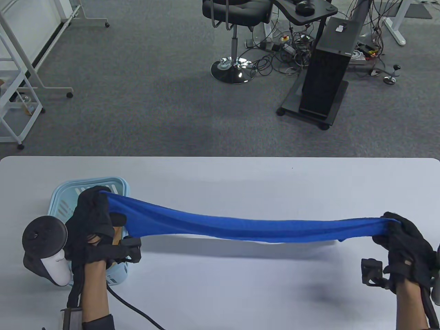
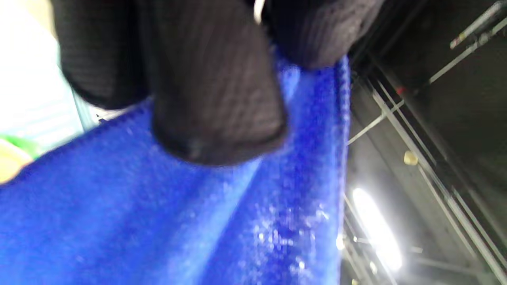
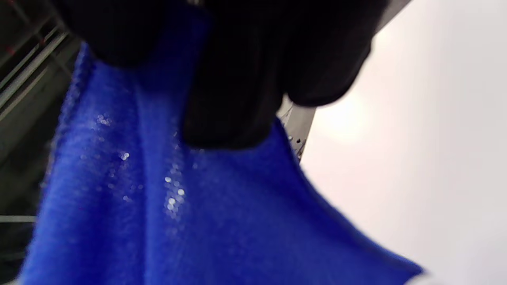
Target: Roll rectangular towel into towel roll
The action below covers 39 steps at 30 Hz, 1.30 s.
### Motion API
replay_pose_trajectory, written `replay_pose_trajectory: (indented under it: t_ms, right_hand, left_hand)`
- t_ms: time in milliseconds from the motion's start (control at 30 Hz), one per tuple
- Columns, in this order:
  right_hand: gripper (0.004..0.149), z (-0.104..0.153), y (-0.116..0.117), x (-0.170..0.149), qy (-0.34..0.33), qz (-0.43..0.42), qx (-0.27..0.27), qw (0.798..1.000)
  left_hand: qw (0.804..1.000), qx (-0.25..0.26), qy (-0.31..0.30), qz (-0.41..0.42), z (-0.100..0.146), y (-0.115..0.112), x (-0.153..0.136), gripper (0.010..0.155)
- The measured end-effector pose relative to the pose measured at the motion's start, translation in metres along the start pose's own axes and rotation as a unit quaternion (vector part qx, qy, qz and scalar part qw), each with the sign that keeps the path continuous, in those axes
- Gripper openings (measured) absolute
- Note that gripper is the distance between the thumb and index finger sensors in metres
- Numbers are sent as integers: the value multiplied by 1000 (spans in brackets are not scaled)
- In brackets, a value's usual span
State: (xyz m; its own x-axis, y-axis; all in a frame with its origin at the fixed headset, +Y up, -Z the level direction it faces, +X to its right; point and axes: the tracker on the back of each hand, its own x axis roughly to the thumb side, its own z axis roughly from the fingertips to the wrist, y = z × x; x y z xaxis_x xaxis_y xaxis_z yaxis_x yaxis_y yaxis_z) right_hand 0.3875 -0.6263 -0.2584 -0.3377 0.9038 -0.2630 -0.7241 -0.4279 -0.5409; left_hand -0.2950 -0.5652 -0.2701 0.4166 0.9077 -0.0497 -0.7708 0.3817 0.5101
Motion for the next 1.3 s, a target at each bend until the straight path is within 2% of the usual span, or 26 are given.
replay_pose_trajectory:
  t_ms: [100, 233, 333, 367, 433, 567, 633, 700, 800, 900, 1000, 1067, 1133, 1200, 1300]
  right_hand:
    - [46, 1, 9, 4, -4, 31, 29, 999]
    - [45, -5, 18, 1, 31, 5, 67, 997]
    - [46, -11, 26, 3, 35, -78, 94, 992]
    - [46, -13, 31, 8, 19, -129, 98, 987]
    - [46, -15, 32, 16, -17, -163, 113, 980]
    - [46, -12, 23, 33, -75, -173, 79, 979]
    - [46, -8, 18, 37, -76, -178, 76, 978]
    - [46, -5, 18, 38, -80, -172, 77, 979]
    - [46, 4, 22, 37, -71, -133, 78, 986]
    - [46, 12, 26, 40, -80, -89, 80, 990]
    - [46, 18, 31, 47, -97, -37, 86, 991]
    - [46, 19, 34, 52, -106, 6, 90, 990]
    - [46, 16, 39, 56, -113, 48, 96, 988]
    - [46, 10, 45, 60, -112, 67, 101, 986]
    - [46, -6, 52, 65, -114, 72, 99, 986]
  left_hand:
    - [999, -30, -19, 14, -1, -10, 4, 42]
    - [997, -65, -3, 27, -6, -24, 5, 42]
    - [997, -68, 4, 35, -11, -34, 8, 42]
    - [996, -78, 2, 46, -14, -40, 10, 42]
    - [991, -113, -7, 77, -19, -46, 15, 43]
    - [982, -79, -25, 170, -21, -37, 21, 43]
    - [976, -80, -29, 200, -18, -30, 20, 44]
    - [979, -77, -33, 183, -14, -24, 17, 44]
    - [984, -106, -38, 136, -4, -21, 10, 43]
    - [990, -63, -63, 109, 5, -18, 4, 42]
    - [989, -99, -48, 95, 9, -20, -2, 42]
    - [990, -98, -53, 89, 11, -21, -4, 41]
    - [991, -86, -53, 85, 9, -23, -4, 41]
    - [991, -111, -43, 67, 5, -29, -2, 42]
    - [992, -120, -23, 39, -6, -42, 2, 42]
